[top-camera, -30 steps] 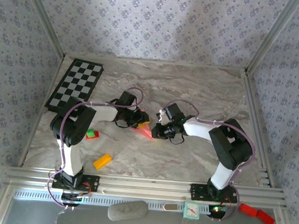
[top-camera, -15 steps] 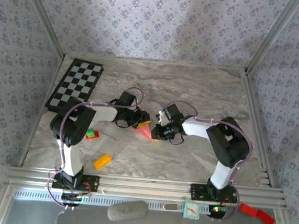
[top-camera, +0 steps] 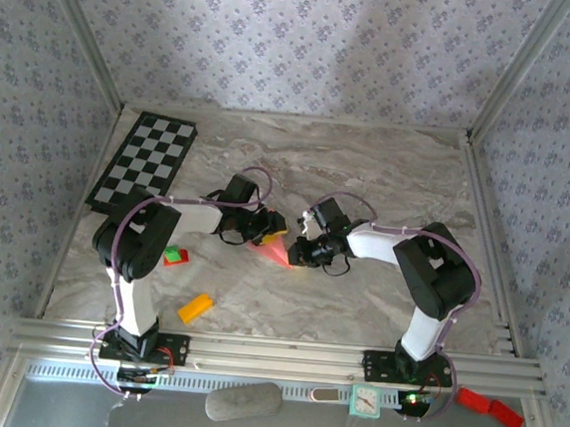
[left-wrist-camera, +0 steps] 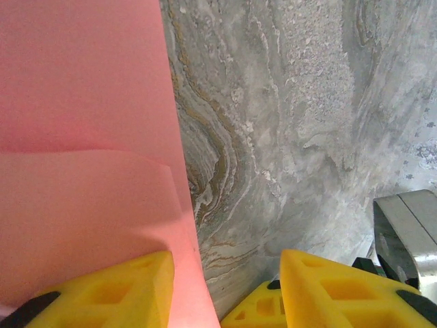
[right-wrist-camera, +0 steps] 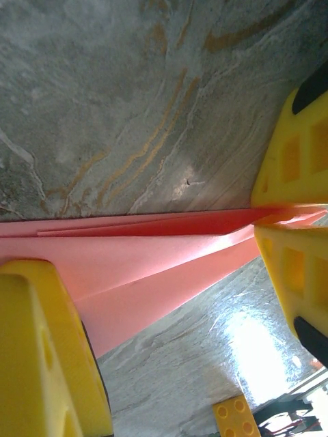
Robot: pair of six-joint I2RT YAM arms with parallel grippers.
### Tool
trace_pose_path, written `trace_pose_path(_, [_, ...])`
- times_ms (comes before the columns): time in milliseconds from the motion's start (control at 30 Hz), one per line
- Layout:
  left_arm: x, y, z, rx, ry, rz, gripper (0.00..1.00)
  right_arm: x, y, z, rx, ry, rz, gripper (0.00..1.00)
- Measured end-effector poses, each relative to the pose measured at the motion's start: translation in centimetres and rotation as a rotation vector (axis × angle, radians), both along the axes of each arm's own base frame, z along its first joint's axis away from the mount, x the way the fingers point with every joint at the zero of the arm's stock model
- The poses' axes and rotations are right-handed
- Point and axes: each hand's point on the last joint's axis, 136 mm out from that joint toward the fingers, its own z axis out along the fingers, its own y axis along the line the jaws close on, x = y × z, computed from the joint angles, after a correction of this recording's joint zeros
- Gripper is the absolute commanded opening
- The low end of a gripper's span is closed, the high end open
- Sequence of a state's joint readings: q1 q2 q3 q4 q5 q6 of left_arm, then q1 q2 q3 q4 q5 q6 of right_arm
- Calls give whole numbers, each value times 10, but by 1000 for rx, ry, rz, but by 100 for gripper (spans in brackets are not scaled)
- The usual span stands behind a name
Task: Fold a paper plane with a square sheet of paper (pick it up from the middle)
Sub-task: Fourth fold the wing at the center of the table.
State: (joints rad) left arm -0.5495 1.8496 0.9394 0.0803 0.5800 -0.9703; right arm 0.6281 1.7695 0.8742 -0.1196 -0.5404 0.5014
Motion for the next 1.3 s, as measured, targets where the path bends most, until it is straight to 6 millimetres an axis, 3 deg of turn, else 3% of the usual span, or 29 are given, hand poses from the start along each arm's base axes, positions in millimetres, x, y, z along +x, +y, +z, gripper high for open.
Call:
trace_pose_path(400, [0,0,1,-3,-2,-1,47,-1,0,13,19,-12,3,20])
trace_pose_path(1300, [-4,-4,12,-35,-15,-19,52,-2,1,15,16,-10,21,24])
